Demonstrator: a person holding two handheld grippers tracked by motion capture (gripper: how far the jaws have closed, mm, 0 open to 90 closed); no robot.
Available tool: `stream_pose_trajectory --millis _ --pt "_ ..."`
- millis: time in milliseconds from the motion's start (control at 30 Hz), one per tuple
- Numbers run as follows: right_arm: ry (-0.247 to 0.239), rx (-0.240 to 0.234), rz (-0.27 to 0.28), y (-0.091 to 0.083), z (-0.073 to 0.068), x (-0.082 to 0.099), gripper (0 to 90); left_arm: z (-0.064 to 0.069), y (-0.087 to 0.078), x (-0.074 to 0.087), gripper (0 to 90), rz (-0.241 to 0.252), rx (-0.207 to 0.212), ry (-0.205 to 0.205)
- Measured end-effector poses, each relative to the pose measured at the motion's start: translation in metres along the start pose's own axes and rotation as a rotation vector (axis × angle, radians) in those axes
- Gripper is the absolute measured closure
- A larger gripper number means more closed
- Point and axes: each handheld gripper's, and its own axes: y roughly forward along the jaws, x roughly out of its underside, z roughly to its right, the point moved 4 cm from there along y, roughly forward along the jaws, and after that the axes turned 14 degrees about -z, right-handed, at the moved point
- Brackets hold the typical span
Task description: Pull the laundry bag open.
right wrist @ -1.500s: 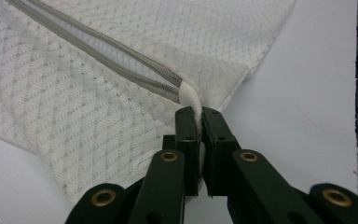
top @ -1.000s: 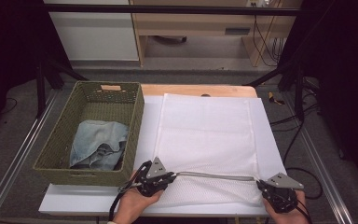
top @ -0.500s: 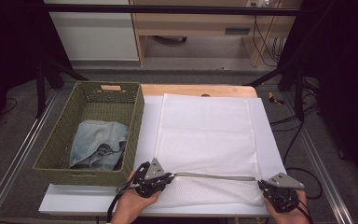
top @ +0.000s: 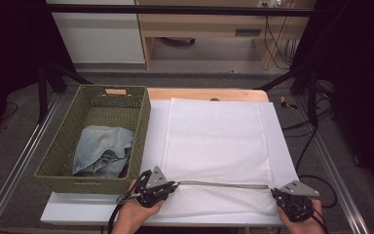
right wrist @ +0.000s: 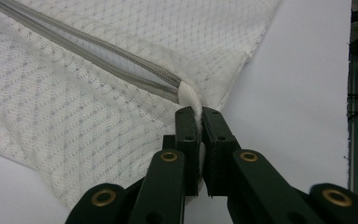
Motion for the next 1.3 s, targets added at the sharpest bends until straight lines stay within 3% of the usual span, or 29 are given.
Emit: stream_pose_trajectory --millis 467,867,1067,1300 --pt "0.002 -0.014 -0.004 0.001 0.001 0.001 86.4 -0.001 0.000 0.005 82.0 -0.008 -0.002 0.000" --pt "-0.007 -0.006 -0.011 0.000 0.001 0.002 86.4 -0.004 -0.001 0.007 82.1 -0.027 -0.036 -0.007" --pt "-0.005 0.001 -0.017 -0.001 0.003 0.004 86.4 0.000 -0.004 0.008 82.0 -0.032 -0.052 0.012" --pt "0.008 0.003 -0.020 -0.001 0.007 0.007 86.4 -0.001 -0.007 0.015 82.0 -0.024 -0.058 -0.007"
